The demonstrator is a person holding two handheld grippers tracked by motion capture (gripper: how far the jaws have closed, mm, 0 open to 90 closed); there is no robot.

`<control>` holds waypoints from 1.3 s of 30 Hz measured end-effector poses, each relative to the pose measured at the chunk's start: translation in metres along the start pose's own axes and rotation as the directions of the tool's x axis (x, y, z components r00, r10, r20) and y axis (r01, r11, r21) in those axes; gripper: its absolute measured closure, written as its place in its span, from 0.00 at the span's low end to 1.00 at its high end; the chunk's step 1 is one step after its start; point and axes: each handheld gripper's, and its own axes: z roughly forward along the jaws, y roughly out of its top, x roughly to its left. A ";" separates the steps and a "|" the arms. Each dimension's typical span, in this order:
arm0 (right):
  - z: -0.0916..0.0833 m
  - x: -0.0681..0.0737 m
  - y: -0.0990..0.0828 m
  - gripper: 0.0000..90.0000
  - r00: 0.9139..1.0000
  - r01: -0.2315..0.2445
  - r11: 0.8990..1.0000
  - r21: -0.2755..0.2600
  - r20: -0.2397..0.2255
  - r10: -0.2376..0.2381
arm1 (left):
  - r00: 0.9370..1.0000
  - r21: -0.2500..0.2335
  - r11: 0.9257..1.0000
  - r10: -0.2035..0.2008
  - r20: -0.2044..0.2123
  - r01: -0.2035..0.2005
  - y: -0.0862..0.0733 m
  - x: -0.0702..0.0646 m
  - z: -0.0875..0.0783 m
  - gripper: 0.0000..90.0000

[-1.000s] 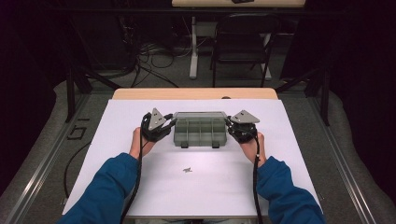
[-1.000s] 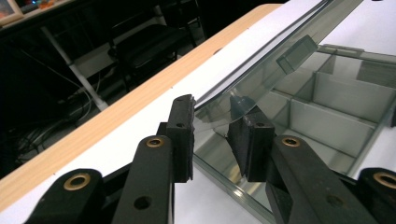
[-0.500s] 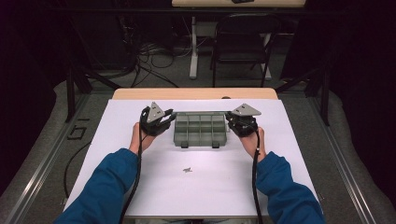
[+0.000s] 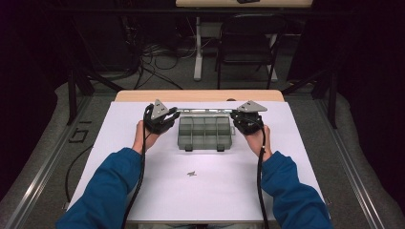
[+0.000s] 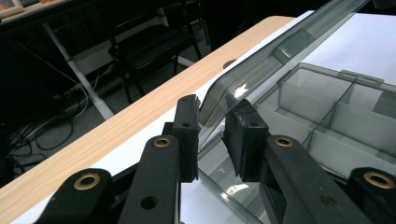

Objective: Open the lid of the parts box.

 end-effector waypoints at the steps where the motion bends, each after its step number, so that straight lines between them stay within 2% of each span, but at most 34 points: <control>1: 0.001 -0.001 0.001 0.91 1.000 0.001 1.000 -0.002 0.000 -0.001 | 1.000 0.001 1.000 0.003 -0.006 -0.003 0.001 0.001 0.001 0.82; 24: 0.011 -0.009 0.012 0.91 0.999 -0.044 0.999 -0.014 0.003 0.044 | 1.000 0.002 1.000 -0.010 -0.028 0.010 0.009 0.009 0.011 0.83; 28: 0.013 -0.010 0.013 0.91 0.999 -0.048 0.999 -0.015 0.005 0.048 | 1.000 0.009 1.000 -0.015 -0.023 0.015 0.010 0.010 0.012 0.83; 30: 0.014 -0.010 0.013 0.92 0.999 -0.044 0.999 -0.016 0.007 0.044 | 1.000 0.011 1.000 -0.004 -0.027 0.004 0.011 0.012 0.013 0.83; 33: 0.015 -0.011 0.013 0.92 0.999 -0.044 0.999 -0.015 0.007 0.044 | 0.999 0.011 1.000 -0.018 -0.027 0.019 0.012 0.012 0.015 0.83; 39: 0.019 -0.012 0.012 0.91 0.999 -0.048 0.999 -0.014 0.012 0.048 | 0.999 0.009 1.000 -0.021 -0.036 0.021 0.013 0.013 0.017 0.83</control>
